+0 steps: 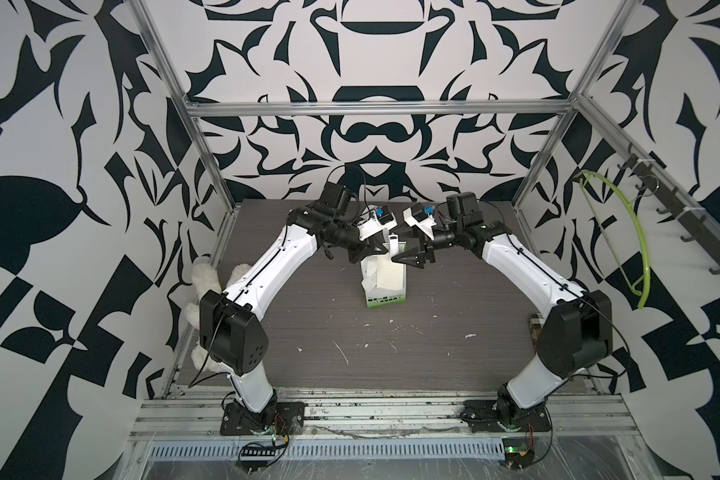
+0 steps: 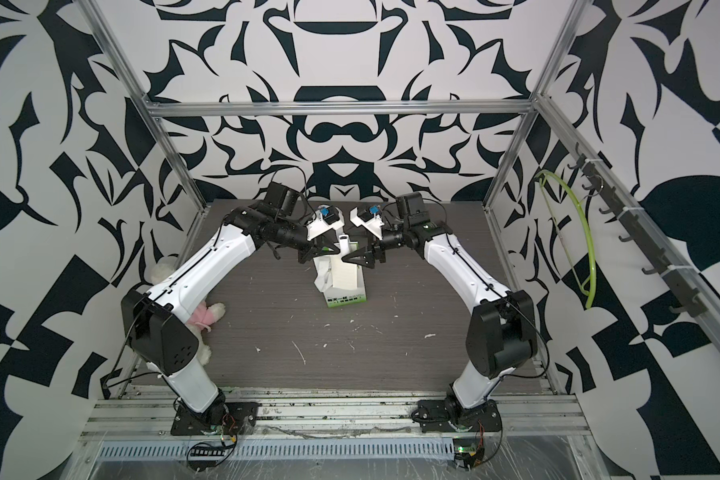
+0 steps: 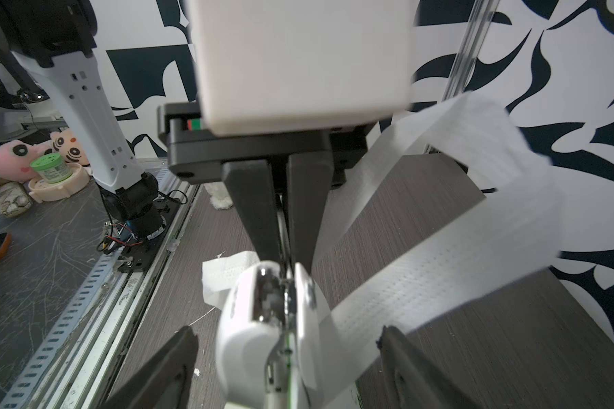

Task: Staple the receipts to the bags
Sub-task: Staple the receipt to the takeout bag.

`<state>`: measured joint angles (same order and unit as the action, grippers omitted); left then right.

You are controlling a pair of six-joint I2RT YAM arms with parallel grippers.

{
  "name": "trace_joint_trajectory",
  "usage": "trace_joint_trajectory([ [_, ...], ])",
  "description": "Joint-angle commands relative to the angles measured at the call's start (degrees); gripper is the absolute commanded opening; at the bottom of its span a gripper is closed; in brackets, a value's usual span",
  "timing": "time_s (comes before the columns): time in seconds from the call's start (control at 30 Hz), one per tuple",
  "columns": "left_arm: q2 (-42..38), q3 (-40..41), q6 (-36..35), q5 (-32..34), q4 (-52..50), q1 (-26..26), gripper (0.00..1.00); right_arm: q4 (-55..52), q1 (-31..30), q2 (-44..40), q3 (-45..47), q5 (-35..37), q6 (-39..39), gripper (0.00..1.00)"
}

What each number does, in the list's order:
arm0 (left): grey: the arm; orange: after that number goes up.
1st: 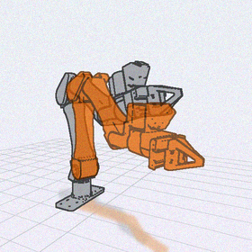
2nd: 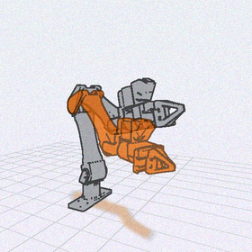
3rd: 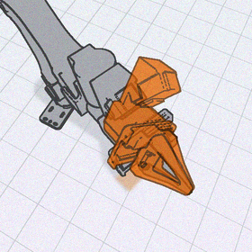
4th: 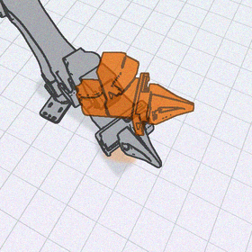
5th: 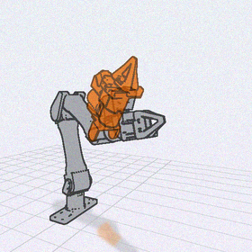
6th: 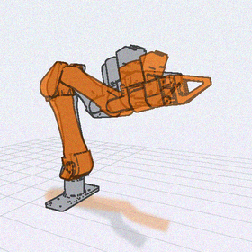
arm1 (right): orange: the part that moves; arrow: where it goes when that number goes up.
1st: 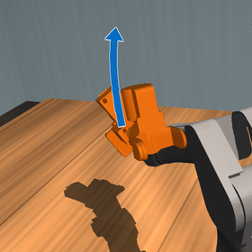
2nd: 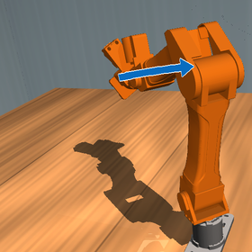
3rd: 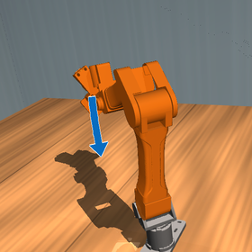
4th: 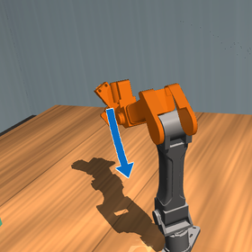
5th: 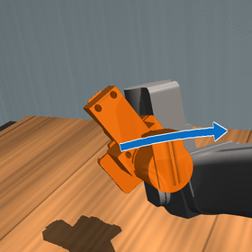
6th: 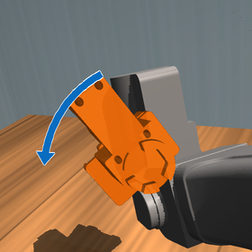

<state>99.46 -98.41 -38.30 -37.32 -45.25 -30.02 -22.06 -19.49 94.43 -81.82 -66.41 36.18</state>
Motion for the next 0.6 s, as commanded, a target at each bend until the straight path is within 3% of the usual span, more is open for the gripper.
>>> trace_joint_trajectory([
  [0.0,1.1,-1.7,0.6,-0.6,-0.9,0.1,0.0,0.3,-0.7,-0.7,-2.4,-0.5,-0.1,0.79],
  [0.43,0.8,-1.6,1.2,0.6,-0.9,0.1,0.0,-0.8,-1.0,0.3,-2.6,0.4,0.2,0.6],
  [0.57,0.7,-1.7,1.4,0.9,-0.9,0.1,0.0,-1.2,-1.0,0.7,-2.7,0.7,0.6,0.62],
])
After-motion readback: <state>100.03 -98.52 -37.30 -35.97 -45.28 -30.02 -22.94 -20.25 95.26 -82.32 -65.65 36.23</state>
